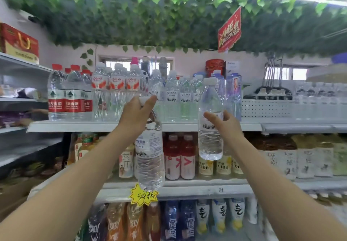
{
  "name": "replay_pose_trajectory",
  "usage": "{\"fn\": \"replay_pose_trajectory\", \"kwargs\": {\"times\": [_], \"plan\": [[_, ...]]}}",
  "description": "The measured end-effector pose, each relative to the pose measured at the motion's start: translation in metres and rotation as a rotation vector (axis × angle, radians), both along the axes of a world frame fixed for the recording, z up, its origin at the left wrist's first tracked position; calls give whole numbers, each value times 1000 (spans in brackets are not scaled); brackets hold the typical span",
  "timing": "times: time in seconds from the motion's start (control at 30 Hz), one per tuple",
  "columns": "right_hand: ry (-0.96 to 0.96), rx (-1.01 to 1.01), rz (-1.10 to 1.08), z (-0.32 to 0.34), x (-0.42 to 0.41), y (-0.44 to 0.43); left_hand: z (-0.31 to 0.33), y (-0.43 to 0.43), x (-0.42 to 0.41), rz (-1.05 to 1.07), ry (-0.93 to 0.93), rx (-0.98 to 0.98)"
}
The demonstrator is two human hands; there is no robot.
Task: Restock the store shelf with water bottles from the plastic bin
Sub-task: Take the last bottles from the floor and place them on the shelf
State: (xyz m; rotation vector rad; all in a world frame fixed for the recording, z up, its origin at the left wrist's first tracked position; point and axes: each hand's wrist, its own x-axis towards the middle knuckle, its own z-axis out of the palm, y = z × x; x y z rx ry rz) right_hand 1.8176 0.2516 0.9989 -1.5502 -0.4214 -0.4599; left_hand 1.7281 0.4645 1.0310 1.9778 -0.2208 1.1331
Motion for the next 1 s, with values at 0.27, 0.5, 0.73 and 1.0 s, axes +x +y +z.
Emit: {"fn": "replay_pose_trajectory", "kwargs": {"times": [0.27,0.5,0.73,1.0], "plan": [[-114,65,36,65,93,21,19,9,67,44,7,37],[-142,53,74,92,173,50,27,12,114,34,-6,-40],[-142,-62,-34,60,230,73,25,16,144,114,-6,33],[-221,-180,-142,56,237,84,28,14,160,68,15,8]]}}
